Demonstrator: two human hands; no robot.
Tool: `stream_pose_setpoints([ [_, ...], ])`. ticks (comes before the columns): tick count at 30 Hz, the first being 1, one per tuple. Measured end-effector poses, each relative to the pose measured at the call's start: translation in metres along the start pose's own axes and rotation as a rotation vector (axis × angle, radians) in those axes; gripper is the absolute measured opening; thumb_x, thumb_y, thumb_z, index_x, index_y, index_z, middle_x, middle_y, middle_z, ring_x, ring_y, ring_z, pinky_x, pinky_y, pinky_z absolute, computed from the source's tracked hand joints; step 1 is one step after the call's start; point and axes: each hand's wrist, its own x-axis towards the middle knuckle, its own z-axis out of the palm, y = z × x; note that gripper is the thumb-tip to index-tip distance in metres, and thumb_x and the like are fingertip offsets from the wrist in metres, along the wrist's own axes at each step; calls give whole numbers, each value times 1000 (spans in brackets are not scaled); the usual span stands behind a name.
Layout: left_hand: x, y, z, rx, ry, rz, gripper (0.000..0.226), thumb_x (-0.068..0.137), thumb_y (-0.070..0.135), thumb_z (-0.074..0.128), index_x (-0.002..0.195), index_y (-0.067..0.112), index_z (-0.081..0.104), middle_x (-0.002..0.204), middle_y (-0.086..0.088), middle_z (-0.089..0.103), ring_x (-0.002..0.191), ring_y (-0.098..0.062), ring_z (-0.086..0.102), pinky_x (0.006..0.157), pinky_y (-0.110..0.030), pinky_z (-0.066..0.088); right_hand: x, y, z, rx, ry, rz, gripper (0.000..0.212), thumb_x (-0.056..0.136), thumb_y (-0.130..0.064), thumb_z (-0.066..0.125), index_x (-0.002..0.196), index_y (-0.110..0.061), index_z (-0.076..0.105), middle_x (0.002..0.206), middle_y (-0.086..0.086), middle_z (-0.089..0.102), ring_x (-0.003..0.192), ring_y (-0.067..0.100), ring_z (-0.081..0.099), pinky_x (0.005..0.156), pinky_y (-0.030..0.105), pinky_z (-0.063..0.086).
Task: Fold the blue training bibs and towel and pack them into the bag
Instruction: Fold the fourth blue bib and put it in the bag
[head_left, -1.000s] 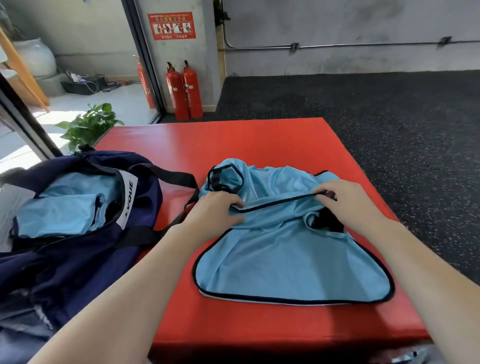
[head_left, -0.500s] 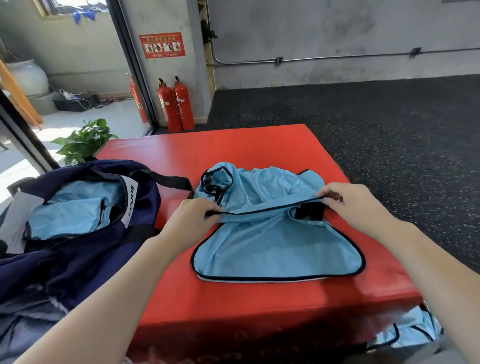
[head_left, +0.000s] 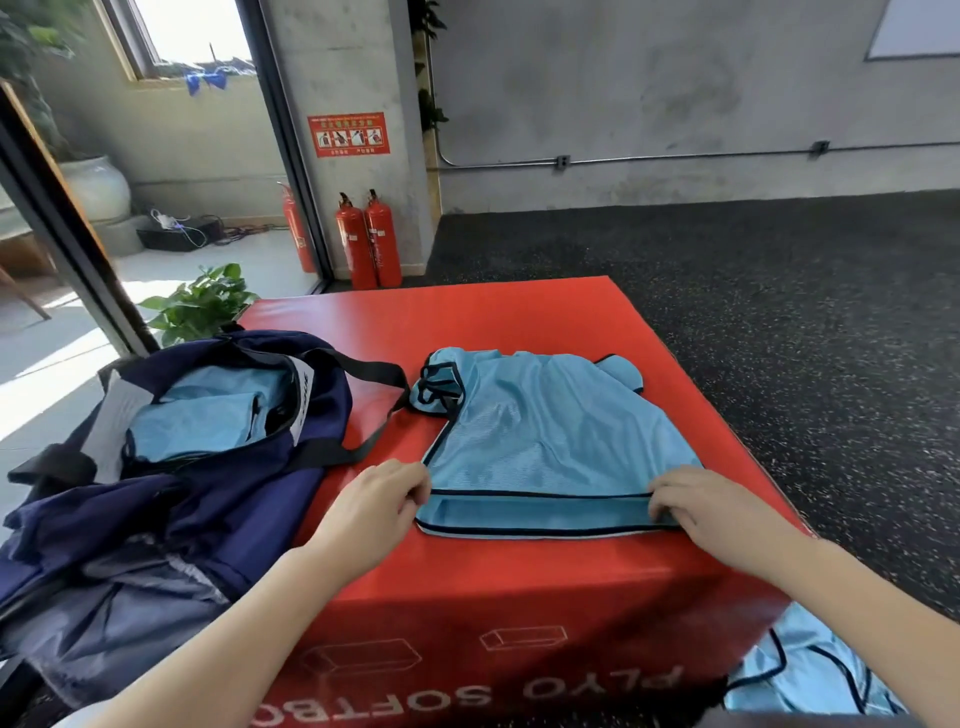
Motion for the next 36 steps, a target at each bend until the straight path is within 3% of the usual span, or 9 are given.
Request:
stream_pose_setpoints([
  [4,-11,-13,6,62,-15,110,36,66,-1,53,80,30,67,86,17,66,91,-10,60,77,-41,54,-10,-4,0,25,5,23,21,92,-25,53,102,-24,71,102,-17,65,99,6,60,92,27,48],
  [8,-18,-21,14,30,-34,26,36,79,7,53,98,28,77,100,12,70,100,-8,63,88,-37,54,-15,-7,-4,29,-27,51,47,88,-67,55,108,-28,71,108,-23,62,104,-1,57,97,21,44],
  [11,-18,-15,15,-31,-29,17,31,84,10,56,102,25,77,99,14,69,100,-2,61,88,-32,54,-18,-6,-4,38,-28,58,61,83,-79,50,109,-29,73,111,-23,62,106,-2,56,98,19,42],
  [15,-16,-7,15,-10,-86,43,31,85,46,63,107,28,75,103,23,63,107,3,56,94,-29,49,-20,-8,-7,1,21,-18,45,93,-65,48,97,-30,75,99,-24,65,95,-2,58,89,19,45],
  [17,-14,-8,16,34,-128,71,38,85,59,65,110,31,75,103,28,58,106,10,51,99,-26,44,-21,-7,-9,-9,37,-30,25,93,-49,59,94,-30,75,96,-24,65,93,-2,57,86,22,48],
  [20,-9,-9,17,55,-105,118,21,91,44,68,103,29,77,99,24,66,99,6,56,93,-33,50,-23,-4,-9,-11,44,-28,5,89,-31,75,94,-30,75,97,-23,65,94,-1,57,87,23,48],
  [26,1,-3,17,25,27,44,20,85,9,71,99,23,76,98,13,70,93,-10,65,85,-29,48,-22,2,-10,-9,129,18,29,83,-2,75,98,-26,74,98,-16,61,95,4,58,88,17,42],
  [30,4,4,15,-7,84,47,24,83,-4,69,98,13,76,99,4,70,96,-6,56,88,-11,36,-19,0,-15,-28,125,2,28,81,-1,75,103,-19,77,97,-7,60,93,9,56,90,14,38],
  [36,16,12,-10,12,170,1,22,87,5,70,100,21,78,93,16,67,95,-9,57,89,-25,45,-15,1,-45,-89,34,122,10,91,-31,71,99,-29,78,90,-11,62,93,16,60,89,33,48],
])
